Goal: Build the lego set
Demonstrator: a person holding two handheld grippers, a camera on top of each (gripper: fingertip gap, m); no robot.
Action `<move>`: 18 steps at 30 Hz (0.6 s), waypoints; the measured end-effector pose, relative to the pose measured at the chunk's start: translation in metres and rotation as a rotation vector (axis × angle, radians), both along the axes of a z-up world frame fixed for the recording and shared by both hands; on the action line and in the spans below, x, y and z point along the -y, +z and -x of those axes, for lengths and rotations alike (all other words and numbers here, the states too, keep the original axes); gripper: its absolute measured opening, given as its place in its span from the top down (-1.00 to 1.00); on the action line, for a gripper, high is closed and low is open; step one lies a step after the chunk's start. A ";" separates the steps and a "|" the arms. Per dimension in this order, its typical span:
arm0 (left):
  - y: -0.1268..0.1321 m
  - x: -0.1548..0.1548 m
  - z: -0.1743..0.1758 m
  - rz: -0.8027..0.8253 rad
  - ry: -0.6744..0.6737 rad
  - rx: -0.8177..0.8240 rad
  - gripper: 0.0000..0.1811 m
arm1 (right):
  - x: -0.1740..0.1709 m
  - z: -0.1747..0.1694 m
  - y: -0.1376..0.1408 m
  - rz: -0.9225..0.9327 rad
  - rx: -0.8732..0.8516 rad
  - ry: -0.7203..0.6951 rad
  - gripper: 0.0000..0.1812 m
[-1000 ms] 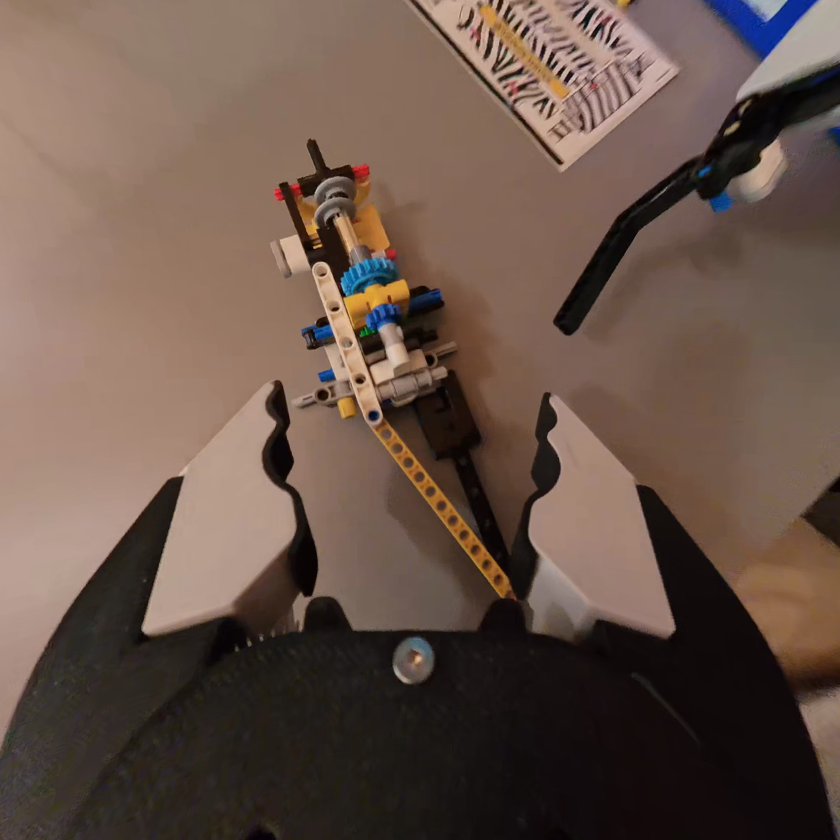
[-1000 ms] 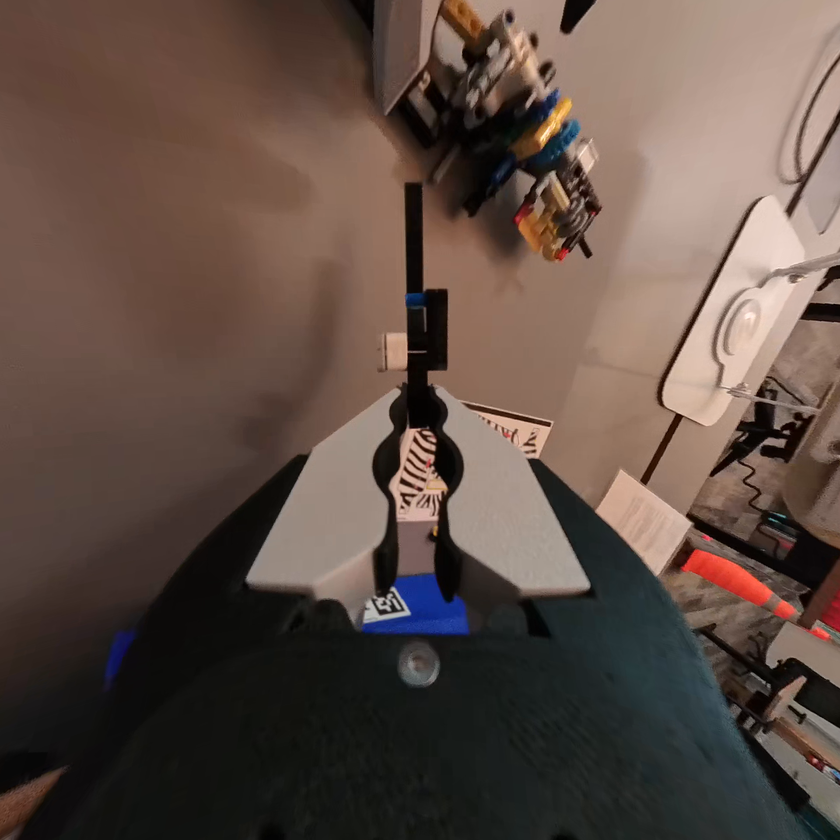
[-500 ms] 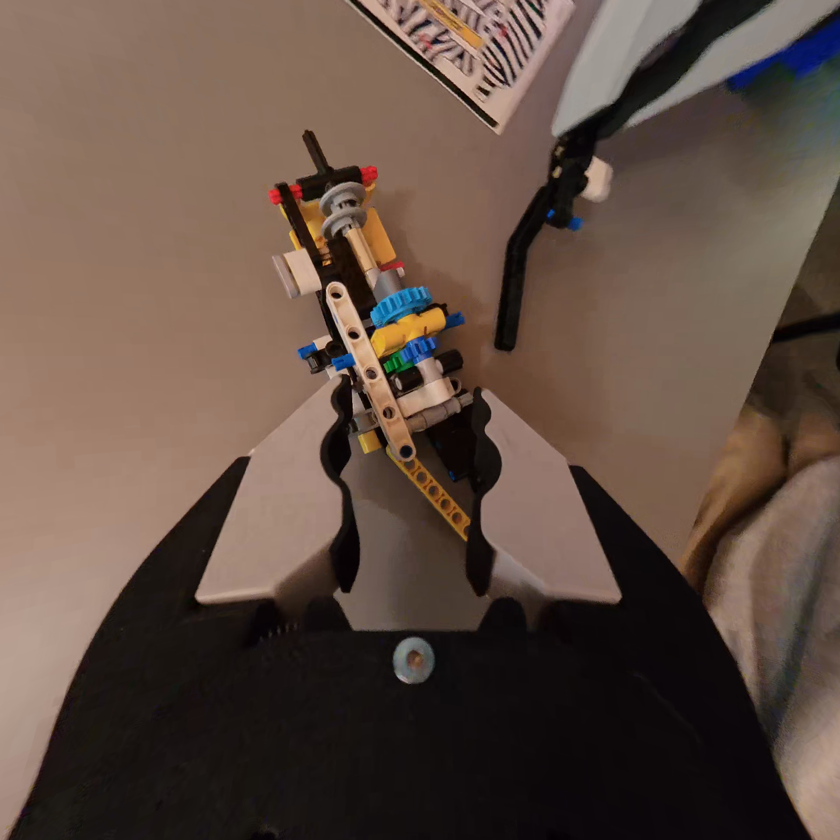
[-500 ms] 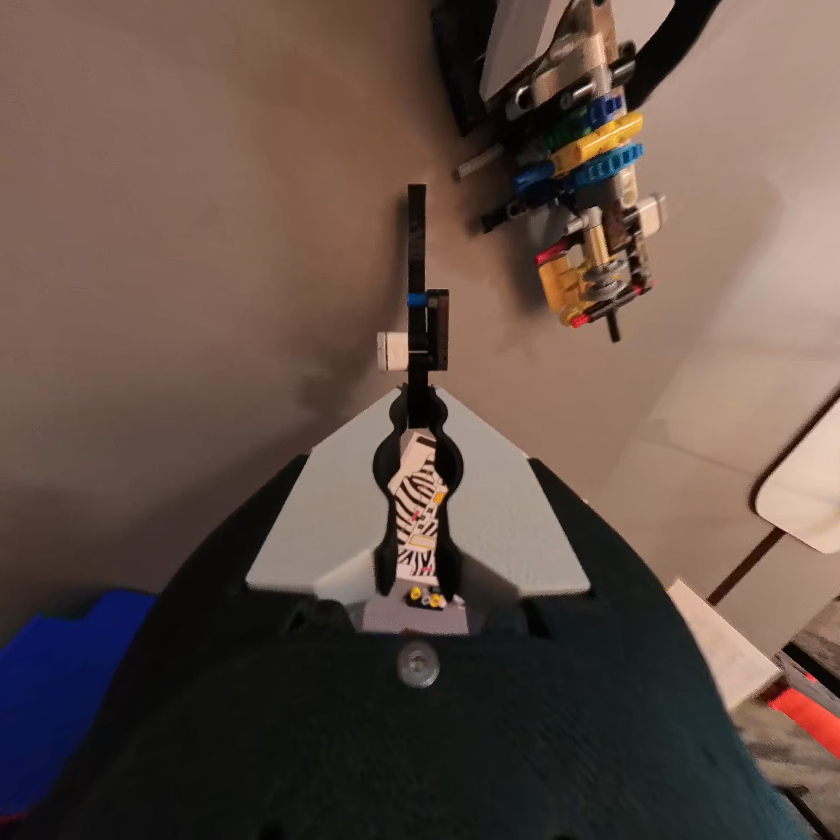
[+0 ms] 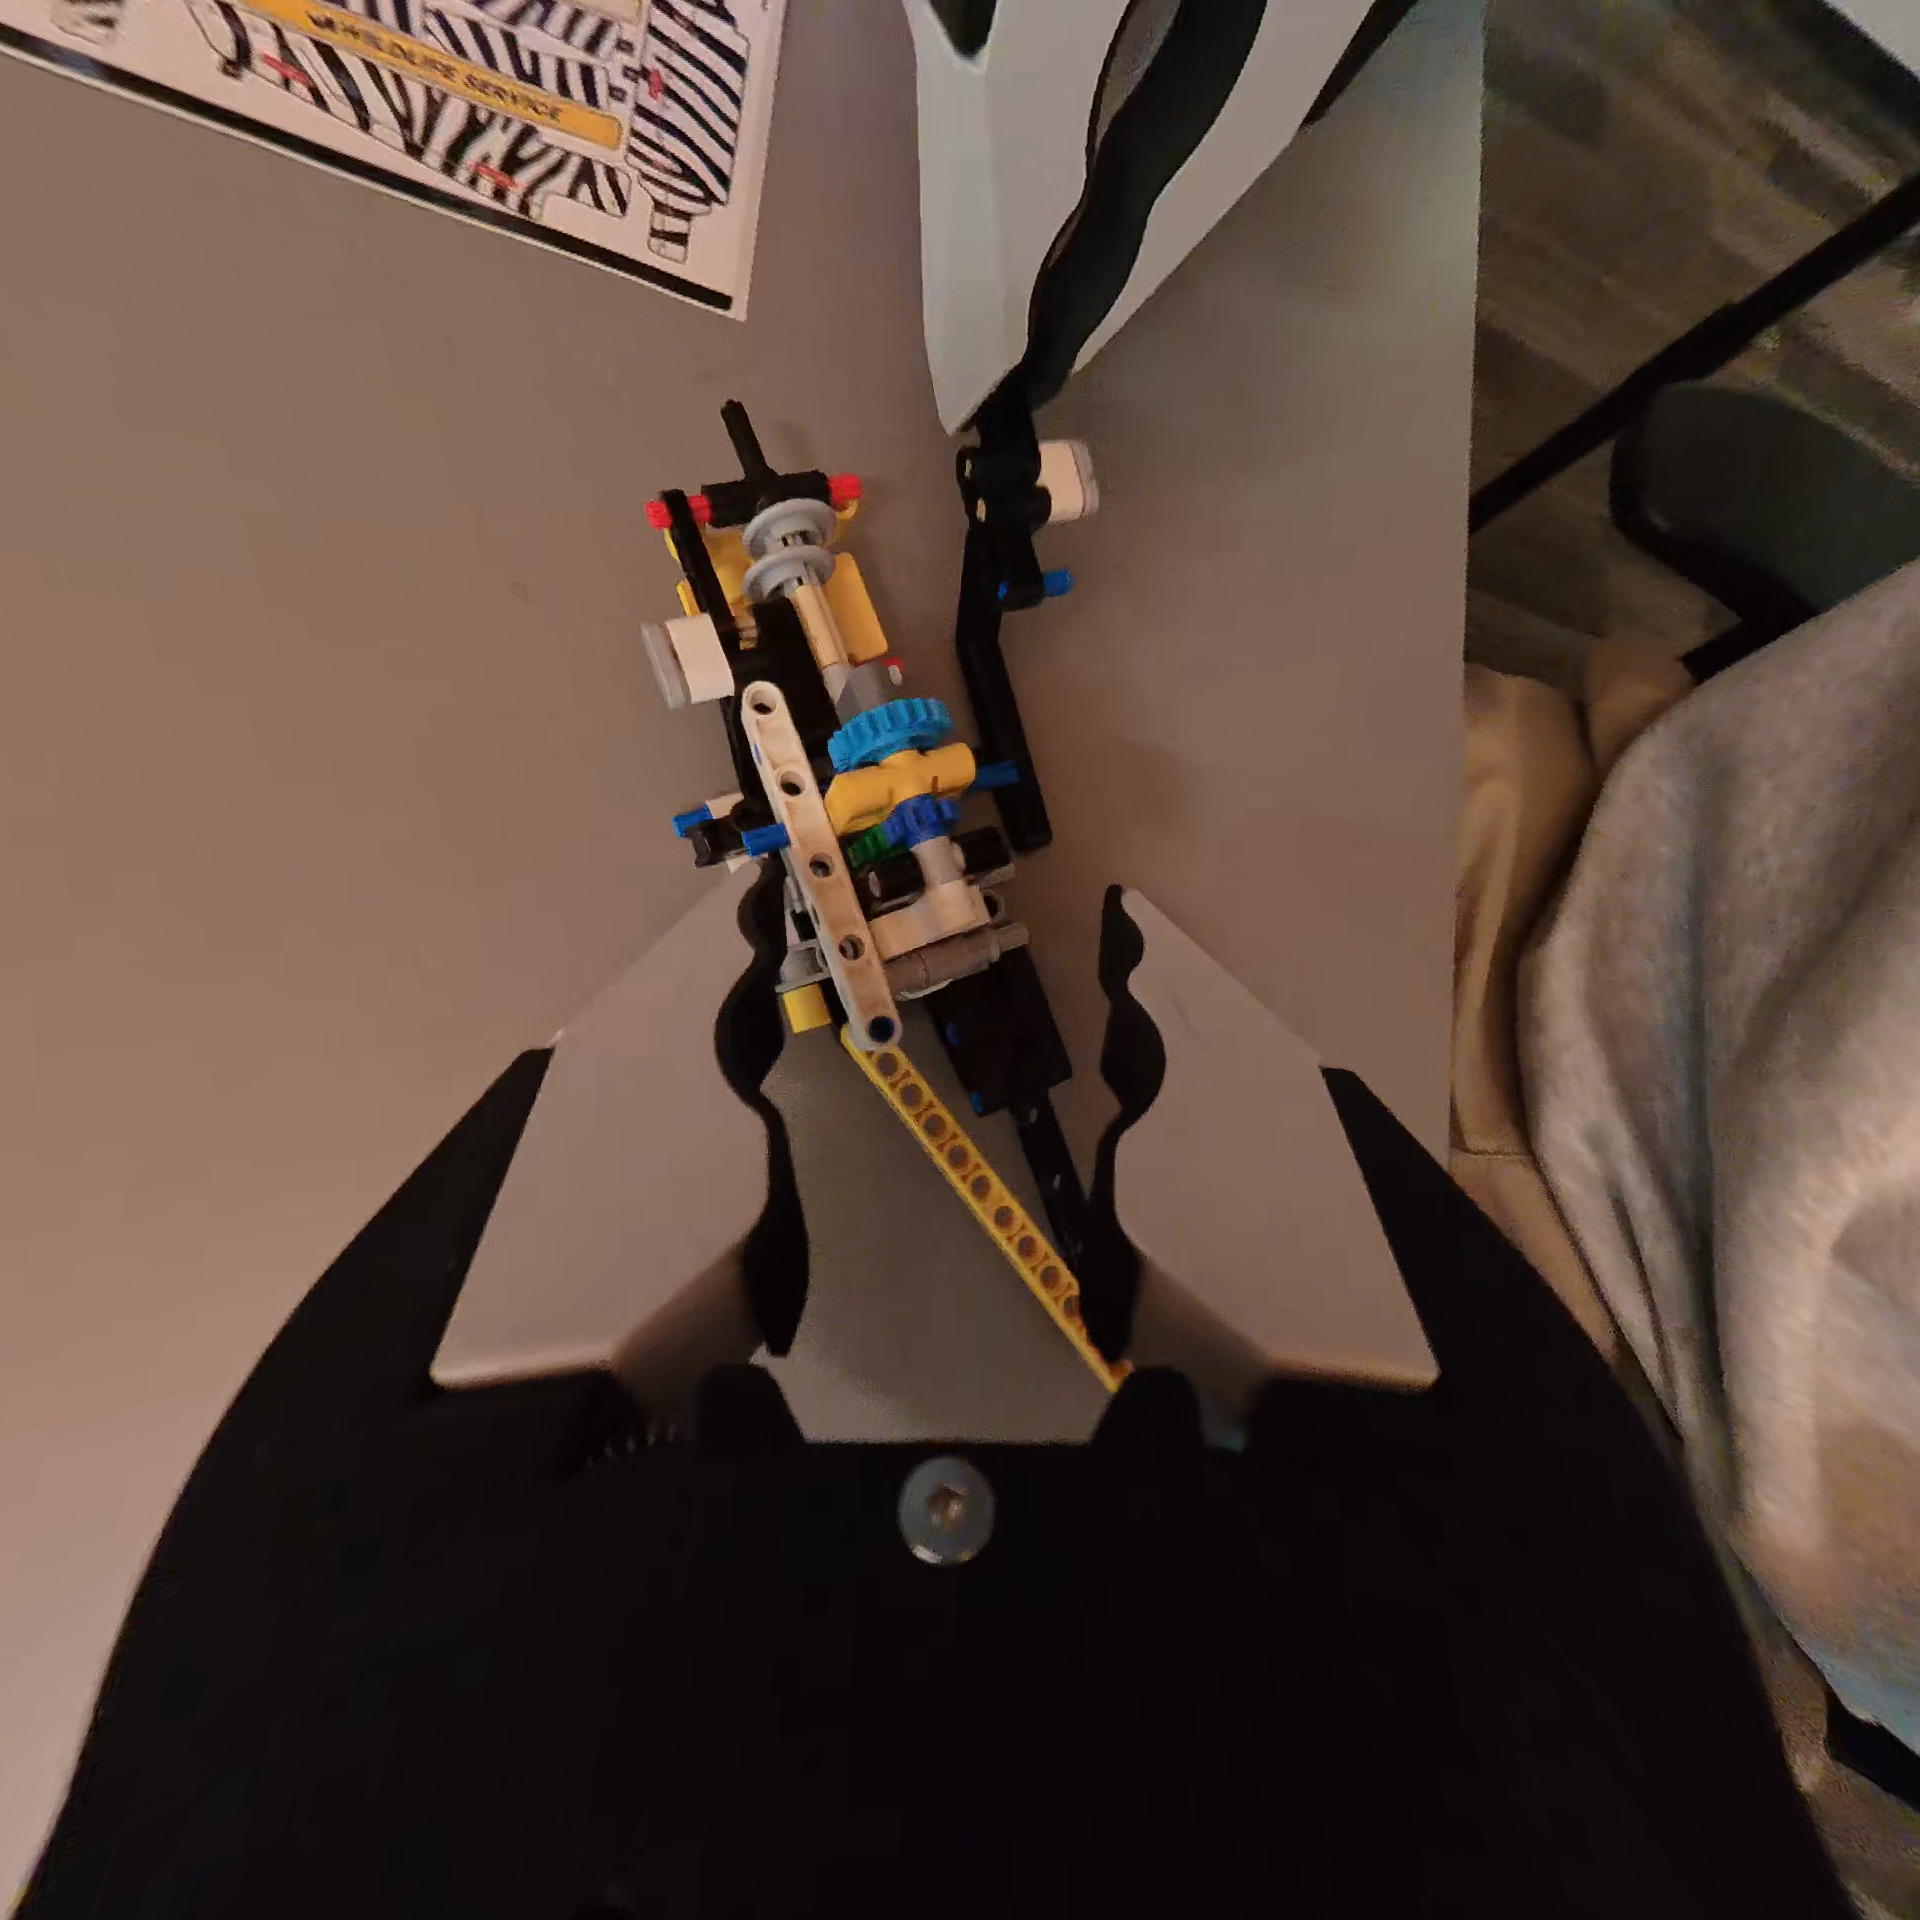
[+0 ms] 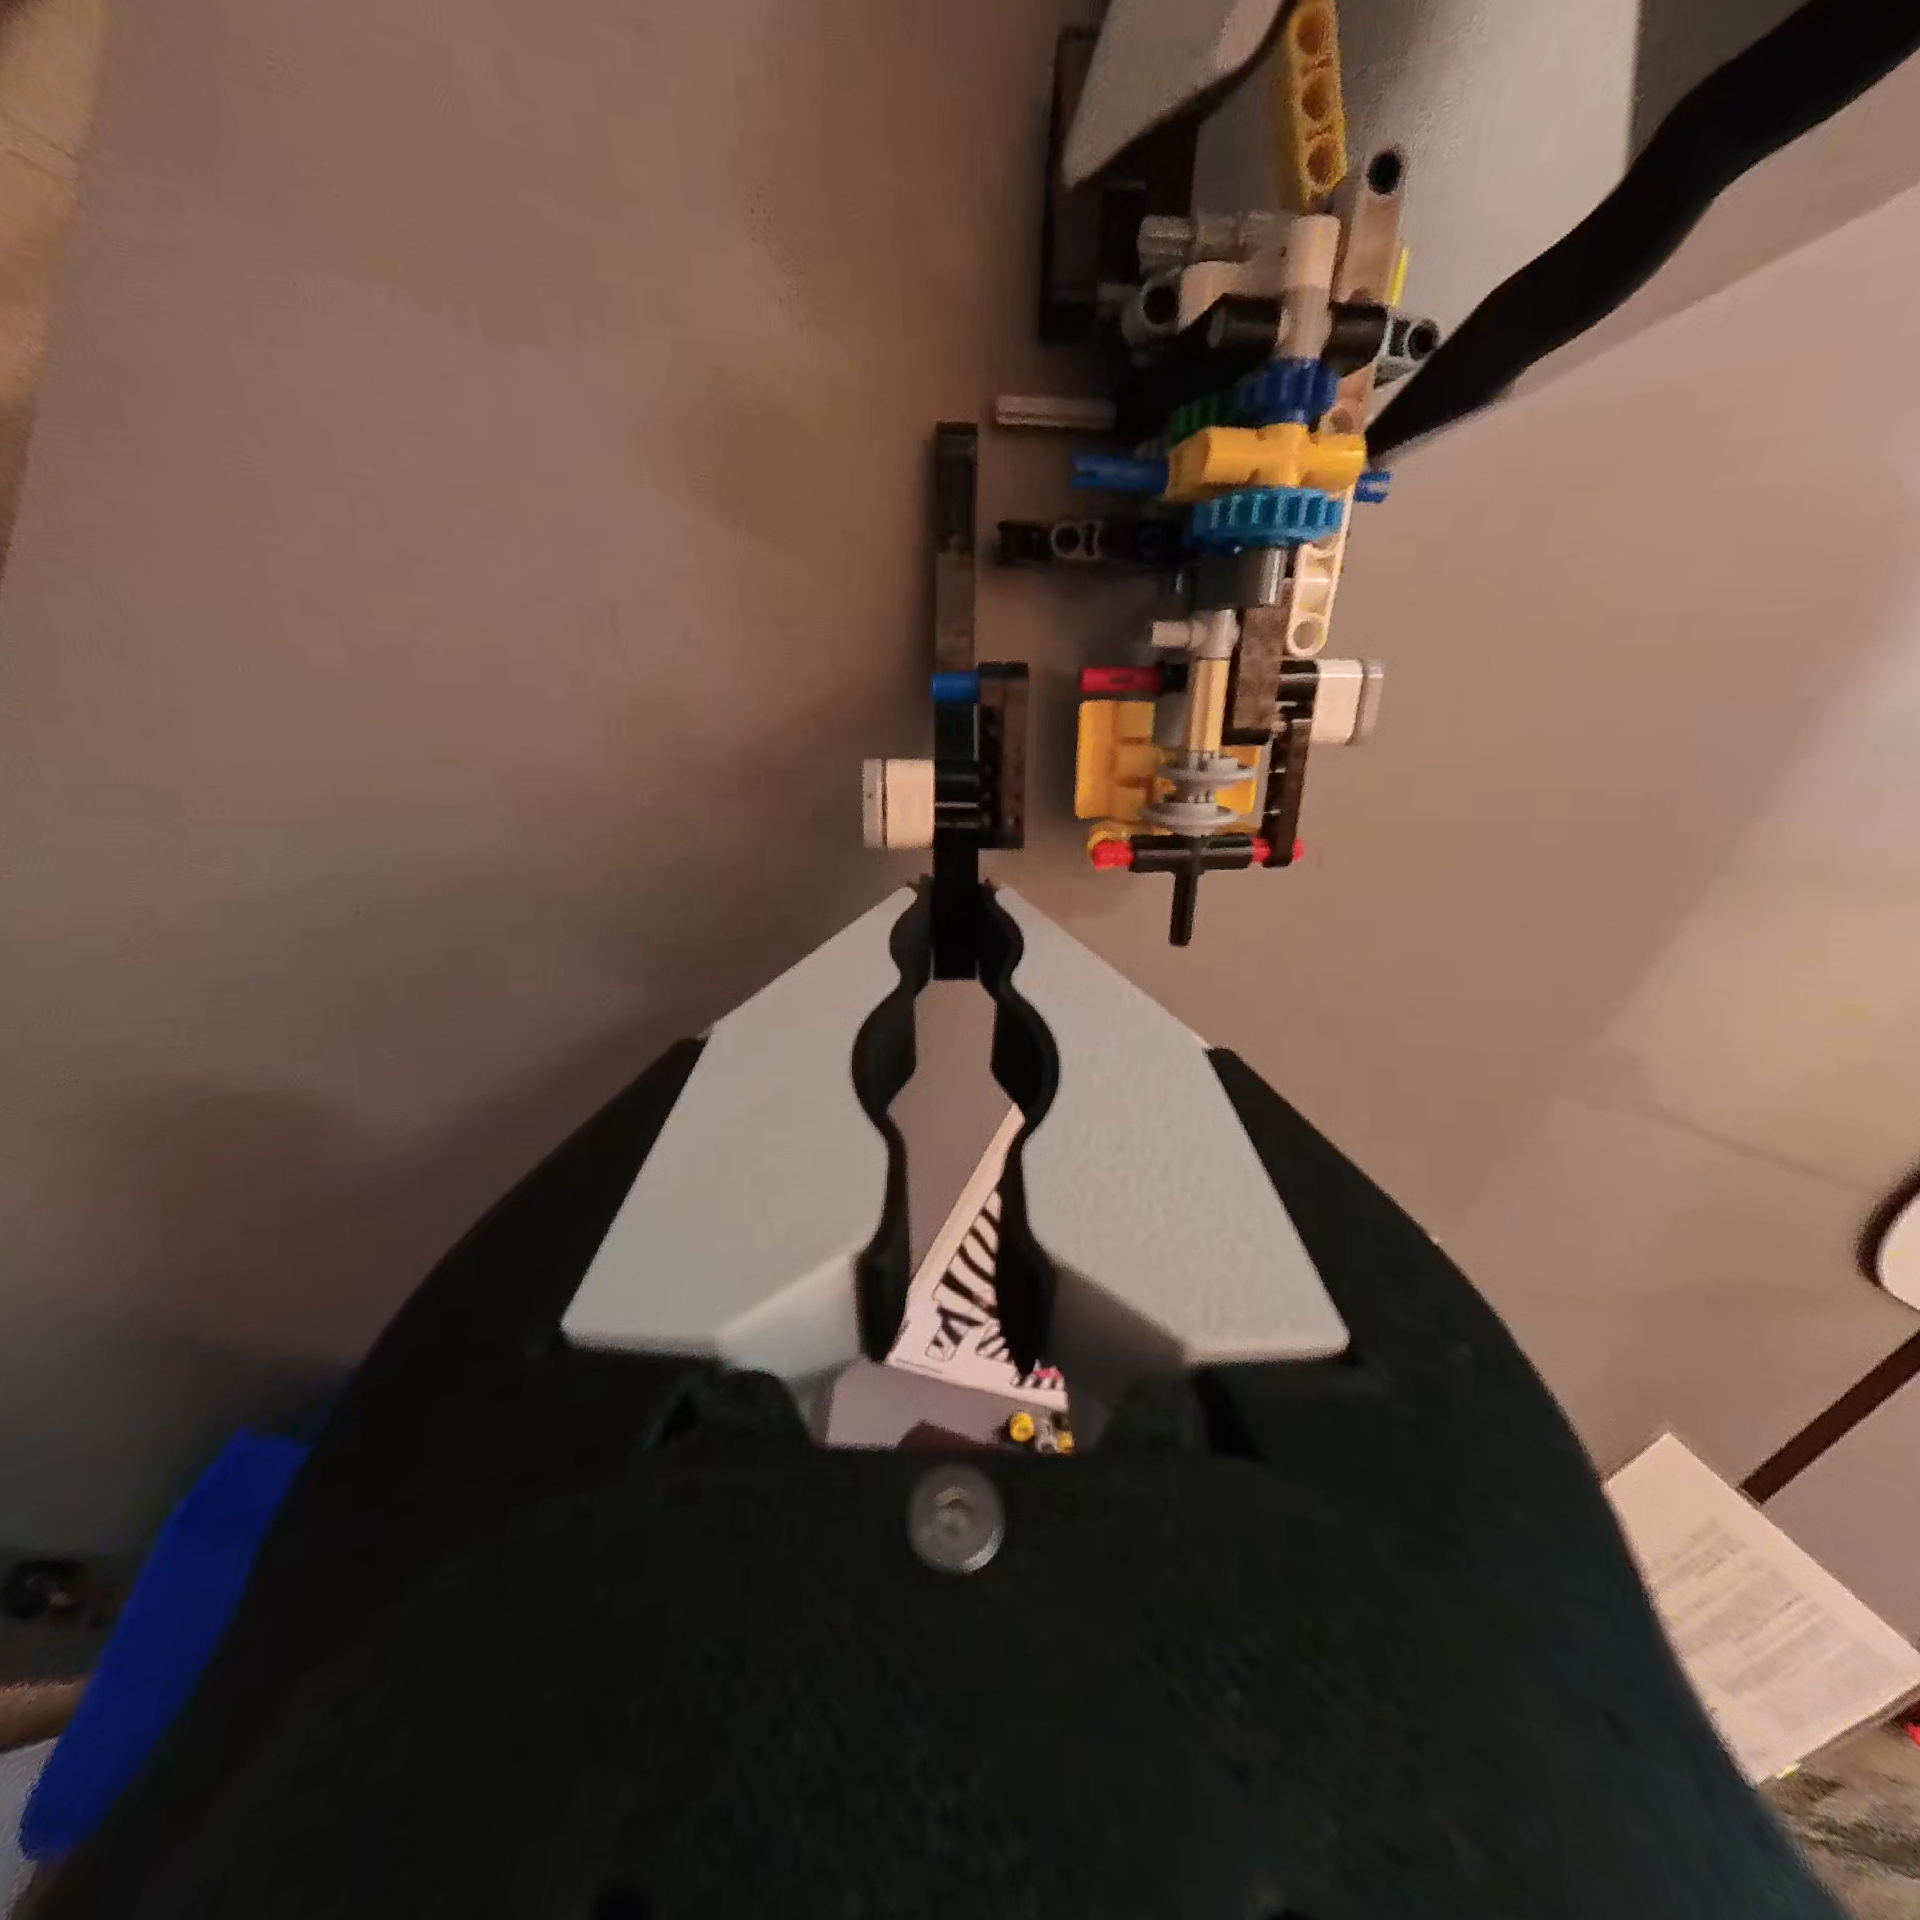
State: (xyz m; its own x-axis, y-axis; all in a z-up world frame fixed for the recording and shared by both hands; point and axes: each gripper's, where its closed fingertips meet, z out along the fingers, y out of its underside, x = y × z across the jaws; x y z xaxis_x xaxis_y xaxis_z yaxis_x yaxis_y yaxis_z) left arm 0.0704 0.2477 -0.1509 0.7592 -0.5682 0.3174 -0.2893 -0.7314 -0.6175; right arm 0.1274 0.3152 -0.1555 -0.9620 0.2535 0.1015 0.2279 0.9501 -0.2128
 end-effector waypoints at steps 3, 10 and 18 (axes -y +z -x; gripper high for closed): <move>0.000 -0.001 0.000 -0.050 0.069 -0.072 0.24 | 0.004 0.001 -0.003 0.016 0.002 -0.009 0.93; -0.021 0.000 0.009 -0.087 0.251 -0.326 -0.08 | 0.008 -0.001 -0.007 0.054 -0.012 -0.030 0.93; -0.036 -0.004 0.001 -0.067 0.262 -0.368 -0.11 | 0.003 0.000 -0.007 0.077 -0.025 -0.058 0.93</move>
State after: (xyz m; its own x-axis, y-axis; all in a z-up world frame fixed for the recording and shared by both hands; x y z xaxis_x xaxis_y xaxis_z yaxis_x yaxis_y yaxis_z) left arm 0.0699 0.2521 -0.1869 0.9356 -0.3517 -0.0309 -0.3084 -0.7714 -0.5567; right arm 0.1278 0.3118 -0.1624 -0.9429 0.3166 0.1033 0.2758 0.9161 -0.2909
